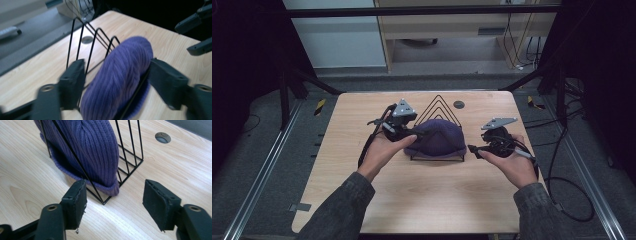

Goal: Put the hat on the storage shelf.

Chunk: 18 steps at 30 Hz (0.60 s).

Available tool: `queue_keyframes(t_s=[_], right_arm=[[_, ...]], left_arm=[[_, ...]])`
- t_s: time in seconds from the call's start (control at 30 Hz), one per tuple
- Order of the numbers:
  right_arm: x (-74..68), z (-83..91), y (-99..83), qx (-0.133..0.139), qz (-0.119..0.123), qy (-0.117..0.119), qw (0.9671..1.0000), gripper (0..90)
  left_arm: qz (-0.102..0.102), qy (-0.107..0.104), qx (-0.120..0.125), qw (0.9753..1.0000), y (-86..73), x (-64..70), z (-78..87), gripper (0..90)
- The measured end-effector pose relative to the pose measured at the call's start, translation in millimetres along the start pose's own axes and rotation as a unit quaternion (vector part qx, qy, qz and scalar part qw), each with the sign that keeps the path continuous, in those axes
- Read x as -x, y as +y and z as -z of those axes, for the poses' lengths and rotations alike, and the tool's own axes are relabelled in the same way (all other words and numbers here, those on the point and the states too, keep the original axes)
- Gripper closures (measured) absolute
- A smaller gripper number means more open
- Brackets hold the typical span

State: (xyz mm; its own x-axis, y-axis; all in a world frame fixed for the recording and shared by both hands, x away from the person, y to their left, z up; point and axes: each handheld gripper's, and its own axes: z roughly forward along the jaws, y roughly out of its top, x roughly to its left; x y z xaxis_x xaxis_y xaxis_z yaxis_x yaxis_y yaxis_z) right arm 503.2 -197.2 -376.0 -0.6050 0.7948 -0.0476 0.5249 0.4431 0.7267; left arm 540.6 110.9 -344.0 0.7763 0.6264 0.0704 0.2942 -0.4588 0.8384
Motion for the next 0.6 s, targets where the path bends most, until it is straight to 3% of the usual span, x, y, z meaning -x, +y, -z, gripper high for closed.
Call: queue_keyframes(t_s=[0.1,0.3,0.4,0.6], right_arm=[[0.3,0.4,-7.5,0.007,-0.009,-0.007,0.9999,30.5],[1.0,-5.6,-32.7,0.017,-0.033,-0.012,0.9992,22.9],[2.7,-9.0,-44.9,0.019,-0.045,-0.015,0.9987,18.7],[6.7,-17.3,-70.1,0.023,-0.071,-0.014,0.9971,11.1]], left_arm=[[-0.002,0.012,-0.017,0.9998,-14.0,-1.5,9.2,14.8],[0.022,0.014,-0.036,0.999,-55.7,-17.2,24.7,7.7],[0.039,0.026,-0.038,0.9982,-78.2,-29.1,34.0,6.9],[0.081,0.052,-0.063,0.9934,-126.5,-53.1,50.5,7.0]])
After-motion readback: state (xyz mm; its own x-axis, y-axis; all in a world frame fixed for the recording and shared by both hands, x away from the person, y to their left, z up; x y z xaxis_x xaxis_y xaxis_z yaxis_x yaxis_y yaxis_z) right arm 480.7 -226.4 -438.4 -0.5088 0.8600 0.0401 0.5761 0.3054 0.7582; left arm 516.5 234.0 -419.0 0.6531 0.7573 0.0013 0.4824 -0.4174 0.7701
